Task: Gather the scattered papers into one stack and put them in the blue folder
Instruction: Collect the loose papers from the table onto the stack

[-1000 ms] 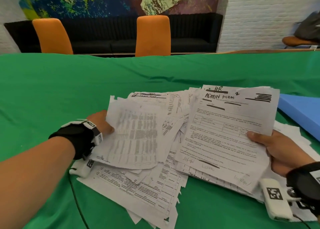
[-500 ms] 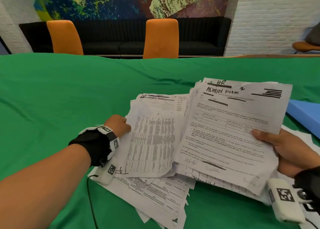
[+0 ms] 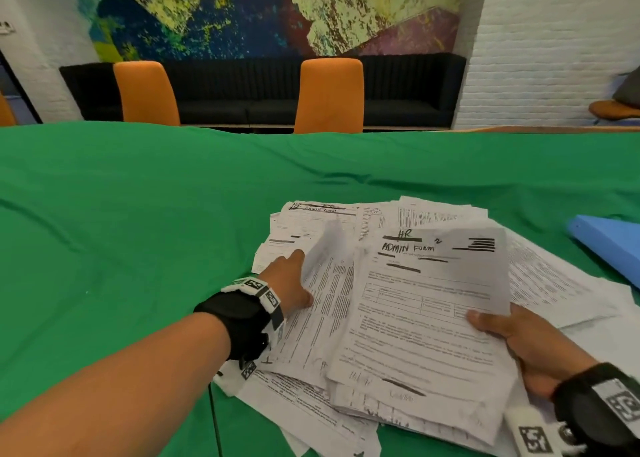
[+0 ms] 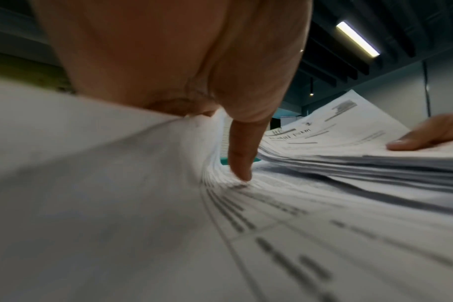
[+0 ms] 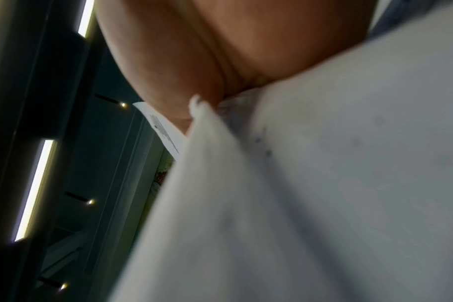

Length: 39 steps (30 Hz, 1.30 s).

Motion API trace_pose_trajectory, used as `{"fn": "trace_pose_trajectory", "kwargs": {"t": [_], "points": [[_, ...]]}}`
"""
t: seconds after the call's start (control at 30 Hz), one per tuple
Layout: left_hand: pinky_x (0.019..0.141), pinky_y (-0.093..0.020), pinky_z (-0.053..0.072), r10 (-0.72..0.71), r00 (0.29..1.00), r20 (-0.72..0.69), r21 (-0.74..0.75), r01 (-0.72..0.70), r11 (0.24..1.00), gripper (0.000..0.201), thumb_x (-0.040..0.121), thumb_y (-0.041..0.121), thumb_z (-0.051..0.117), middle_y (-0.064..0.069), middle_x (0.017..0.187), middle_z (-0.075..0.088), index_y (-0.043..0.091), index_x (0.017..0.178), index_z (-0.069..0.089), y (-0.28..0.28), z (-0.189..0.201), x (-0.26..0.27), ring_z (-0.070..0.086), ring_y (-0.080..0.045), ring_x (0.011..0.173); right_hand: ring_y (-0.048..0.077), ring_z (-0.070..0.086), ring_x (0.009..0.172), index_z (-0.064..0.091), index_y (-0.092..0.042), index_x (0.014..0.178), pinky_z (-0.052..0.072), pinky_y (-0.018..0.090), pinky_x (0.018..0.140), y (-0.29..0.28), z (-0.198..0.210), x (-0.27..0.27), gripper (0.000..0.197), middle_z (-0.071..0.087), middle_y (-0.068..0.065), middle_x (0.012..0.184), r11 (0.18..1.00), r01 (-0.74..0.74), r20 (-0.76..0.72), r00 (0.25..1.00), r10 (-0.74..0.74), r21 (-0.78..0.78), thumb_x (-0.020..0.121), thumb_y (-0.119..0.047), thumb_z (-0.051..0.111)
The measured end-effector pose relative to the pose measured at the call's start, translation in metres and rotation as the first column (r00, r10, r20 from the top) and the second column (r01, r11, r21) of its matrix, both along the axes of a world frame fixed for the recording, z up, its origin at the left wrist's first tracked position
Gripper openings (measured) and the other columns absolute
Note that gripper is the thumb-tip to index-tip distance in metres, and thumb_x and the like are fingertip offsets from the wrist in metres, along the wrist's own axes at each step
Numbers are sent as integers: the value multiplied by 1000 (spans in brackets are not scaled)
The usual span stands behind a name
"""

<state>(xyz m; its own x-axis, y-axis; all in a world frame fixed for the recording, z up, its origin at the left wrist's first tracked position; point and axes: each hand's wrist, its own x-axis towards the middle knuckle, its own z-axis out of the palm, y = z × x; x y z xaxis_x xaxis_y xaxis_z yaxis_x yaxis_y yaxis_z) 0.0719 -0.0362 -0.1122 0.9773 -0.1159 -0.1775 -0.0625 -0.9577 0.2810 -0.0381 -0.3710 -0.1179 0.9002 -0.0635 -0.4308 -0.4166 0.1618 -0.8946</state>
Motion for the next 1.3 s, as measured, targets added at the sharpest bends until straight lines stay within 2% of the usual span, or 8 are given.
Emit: {"fn": "trace_pose_trajectory", "kwargs": {"t": [0.2,0.4,0.53,0.7,0.9,1.03,1.2,1.3], "points": [[87,-37,52,-202,979,36,-35,203,979,41,87,31,71,-1,121,59,28,121,49,-11,2,-12,60,-23,102,47,74,100,63,-4,126,55,60,95,-1,-7,3,30,76,26,113,1000,14,10,1000,-14,-24,97,-2,56],[100,-44,48,-55,996,75,152,43,988,63,86,49,65,-11,142,41,24,139,42,-8,0,-5,46,-32,127,48,73,102,63,-3,126,52,60,98,-6,-12,4,31,75,26,114,1000,18,14,1000,-17,-22,96,-3,58],[87,-40,53,-3,1000,-11,134,5,991,71,80,52,73,-13,124,50,19,135,43,-5,1,2,57,-31,107,49,72,104,62,-4,127,51,63,100,-6,-13,5,31,75,26,115,1000,16,13,1000,-16,-23,96,-3,58],[86,-41,52,-130,984,121,242,97,965,62,83,41,68,-8,125,43,26,137,42,-13,3,-2,48,-29,111,49,72,104,63,-3,127,51,63,100,-8,-13,6,31,75,26,114,999,10,4,1000,-10,-33,96,-2,59],[90,-42,54,-379,863,334,386,241,891,54,90,16,56,-13,154,24,19,142,43,-22,-2,-23,43,-31,126,48,73,103,62,-5,128,53,61,98,-9,-13,6,32,75,25,114,1000,6,-2,1000,-7,-26,96,-4,60],[121,-56,17,-386,886,258,472,234,850,60,92,12,47,-6,166,-8,20,150,32,-20,4,-31,1,-32,153,48,73,103,61,-5,129,52,62,99,-9,-13,4,33,75,25,114,1000,5,5,1000,-5,-22,96,-4,60],[118,-65,-6,-464,847,258,554,264,789,76,93,8,40,3,163,-29,24,159,6,-23,7,-42,-27,-30,150,49,71,106,62,-5,128,49,64,102,-8,-12,2,33,75,25,116,1000,19,19,1000,-19,-5,95,-4,60],[114,-68,-13,-480,846,231,580,276,766,68,97,12,35,4,164,-25,23,158,10,-25,8,-46,-28,-32,149,49,71,105,63,-5,125,48,65,103,-7,-11,0,31,75,26,115,1000,27,28,999,-27,0,95,-3,60]]}}
